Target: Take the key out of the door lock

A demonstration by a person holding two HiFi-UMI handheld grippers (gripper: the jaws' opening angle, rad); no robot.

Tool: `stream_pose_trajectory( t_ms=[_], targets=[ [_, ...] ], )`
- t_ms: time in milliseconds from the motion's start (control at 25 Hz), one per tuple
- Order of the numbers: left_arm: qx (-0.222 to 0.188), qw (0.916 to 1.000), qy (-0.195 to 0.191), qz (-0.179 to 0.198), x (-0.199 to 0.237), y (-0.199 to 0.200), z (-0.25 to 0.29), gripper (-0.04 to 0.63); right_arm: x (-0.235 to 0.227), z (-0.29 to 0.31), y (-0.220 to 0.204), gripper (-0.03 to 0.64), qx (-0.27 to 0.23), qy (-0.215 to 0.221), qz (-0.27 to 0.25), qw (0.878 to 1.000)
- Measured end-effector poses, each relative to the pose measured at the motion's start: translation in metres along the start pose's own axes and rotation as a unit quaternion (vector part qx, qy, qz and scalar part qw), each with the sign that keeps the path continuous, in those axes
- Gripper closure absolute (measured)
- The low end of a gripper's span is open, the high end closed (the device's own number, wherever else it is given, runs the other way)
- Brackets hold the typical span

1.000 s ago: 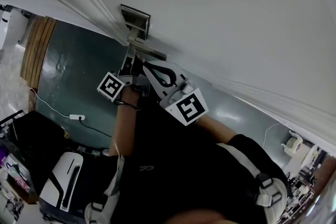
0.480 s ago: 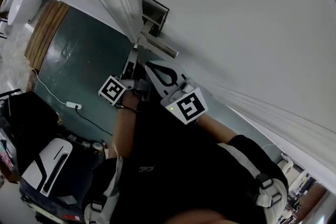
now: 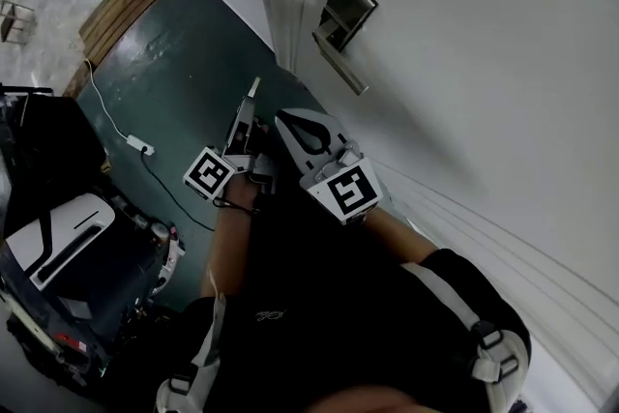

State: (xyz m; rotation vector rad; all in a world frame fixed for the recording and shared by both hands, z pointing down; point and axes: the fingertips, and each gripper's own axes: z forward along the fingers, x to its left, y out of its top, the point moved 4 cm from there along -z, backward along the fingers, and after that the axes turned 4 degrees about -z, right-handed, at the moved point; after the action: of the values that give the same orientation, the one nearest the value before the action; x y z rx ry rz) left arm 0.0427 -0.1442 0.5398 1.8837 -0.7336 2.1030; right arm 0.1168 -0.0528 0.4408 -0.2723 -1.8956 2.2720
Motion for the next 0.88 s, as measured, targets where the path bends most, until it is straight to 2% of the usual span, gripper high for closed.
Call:
stream_pose_trajectory(
  t_ms=[280,600,880],
  targets=[
    [-0.063,0.9974,0.034,0.014,-0.007,0.026,-0.077,0.558,0.043,0.021,-0.001,0.607,0.007,0.056,0.007,0.998],
    [-0.132,0.9879,0.078,0.022,0.008,0.05,-0.136,0.558,0.072,0.066,-0.024,0.607,0.026,0.111,0.002,0.994],
    [-0.159,0.979,0.098,0.082,0.004,0.093,-0.207,0.558,0.135,0.103,-0.021,0.607,0.05,0.14,-0.02,0.989]
  ],
)
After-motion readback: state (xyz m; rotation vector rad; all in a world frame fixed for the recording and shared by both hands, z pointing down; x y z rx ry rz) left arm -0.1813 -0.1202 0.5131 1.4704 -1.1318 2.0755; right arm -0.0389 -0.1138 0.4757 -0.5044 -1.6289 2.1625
